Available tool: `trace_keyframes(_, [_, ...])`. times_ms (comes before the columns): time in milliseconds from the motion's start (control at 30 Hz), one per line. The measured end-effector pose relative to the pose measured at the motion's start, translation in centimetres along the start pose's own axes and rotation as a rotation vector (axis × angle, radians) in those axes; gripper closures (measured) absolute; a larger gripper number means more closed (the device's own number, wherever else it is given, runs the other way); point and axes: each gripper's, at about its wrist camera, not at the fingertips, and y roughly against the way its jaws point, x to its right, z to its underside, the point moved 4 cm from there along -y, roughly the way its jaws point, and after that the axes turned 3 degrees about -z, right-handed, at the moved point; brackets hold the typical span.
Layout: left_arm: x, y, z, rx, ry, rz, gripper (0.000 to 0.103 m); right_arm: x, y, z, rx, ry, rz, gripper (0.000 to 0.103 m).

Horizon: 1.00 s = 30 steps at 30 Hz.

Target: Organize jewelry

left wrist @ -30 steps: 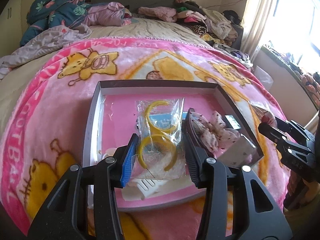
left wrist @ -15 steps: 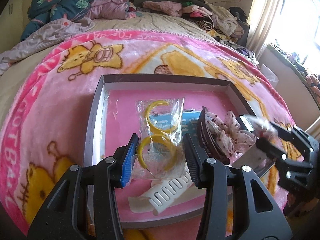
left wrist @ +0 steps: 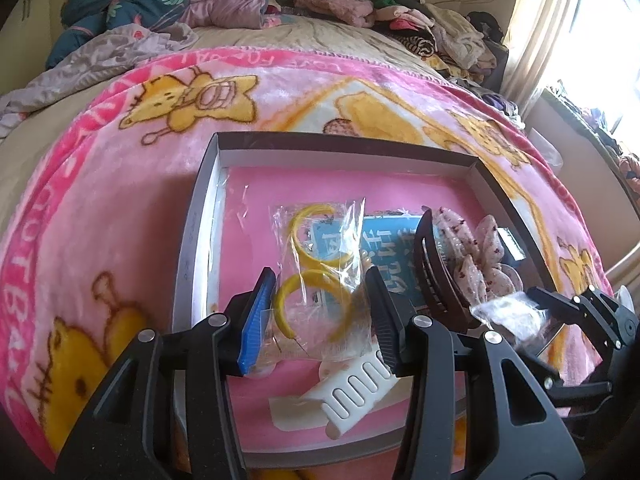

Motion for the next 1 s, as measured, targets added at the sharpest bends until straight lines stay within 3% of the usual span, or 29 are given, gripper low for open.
trace_keyframes(133, [0.0, 0.0, 0.1, 0.000, 0.003, 0.002, 0.066, -0.1, 0.5, 0.2, 0.000, -0.015, -0.014, 0.046])
trace_keyframes(400, [0.1, 0.7, 0.3, 0.012, -0.003, -0.006, 0.058, -0.2, 2.2, 0.6, 0.025, -0.045, -0.022, 0.032])
trace_keyframes(1000, [1.5, 7.5, 2.3, 0.093, -0.024, -0.005, 0.038, 0.2, 7.7, 1.7, 0.115, -0.134, 0.009, 0.016])
